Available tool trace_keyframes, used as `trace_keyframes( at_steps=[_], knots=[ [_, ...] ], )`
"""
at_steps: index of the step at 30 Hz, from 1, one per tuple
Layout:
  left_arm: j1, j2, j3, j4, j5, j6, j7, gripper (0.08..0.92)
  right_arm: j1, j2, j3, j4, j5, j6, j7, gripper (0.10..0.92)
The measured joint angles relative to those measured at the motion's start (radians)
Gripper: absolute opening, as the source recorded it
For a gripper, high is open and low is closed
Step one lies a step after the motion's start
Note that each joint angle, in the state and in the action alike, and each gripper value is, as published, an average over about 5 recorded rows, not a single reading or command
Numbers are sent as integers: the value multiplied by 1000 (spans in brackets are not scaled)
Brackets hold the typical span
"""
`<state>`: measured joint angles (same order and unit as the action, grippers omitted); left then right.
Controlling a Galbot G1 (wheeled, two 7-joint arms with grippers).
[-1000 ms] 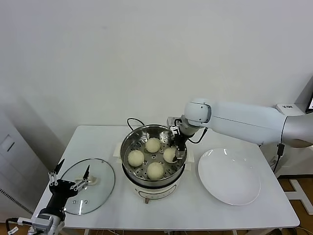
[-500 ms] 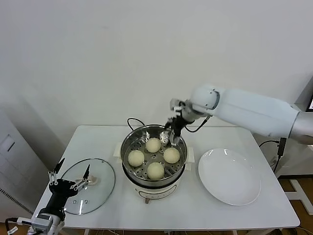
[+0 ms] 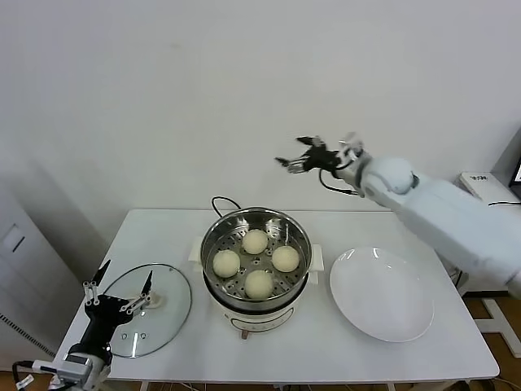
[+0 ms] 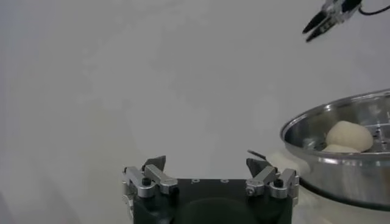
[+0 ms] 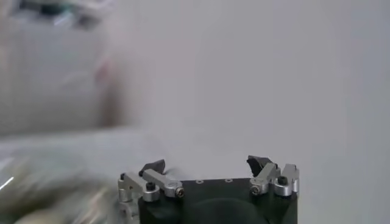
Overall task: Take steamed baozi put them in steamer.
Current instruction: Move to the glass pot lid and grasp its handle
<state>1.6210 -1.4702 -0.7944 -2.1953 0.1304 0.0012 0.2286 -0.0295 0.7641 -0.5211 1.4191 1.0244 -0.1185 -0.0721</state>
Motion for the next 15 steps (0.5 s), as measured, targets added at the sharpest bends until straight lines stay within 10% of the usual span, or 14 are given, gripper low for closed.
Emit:
trace_keyframes(
  at_steps=[15],
  knots=[
    [25, -26, 3, -7, 24, -18, -21, 823, -940, 135, 808, 332, -129, 121, 164, 823]
  ],
)
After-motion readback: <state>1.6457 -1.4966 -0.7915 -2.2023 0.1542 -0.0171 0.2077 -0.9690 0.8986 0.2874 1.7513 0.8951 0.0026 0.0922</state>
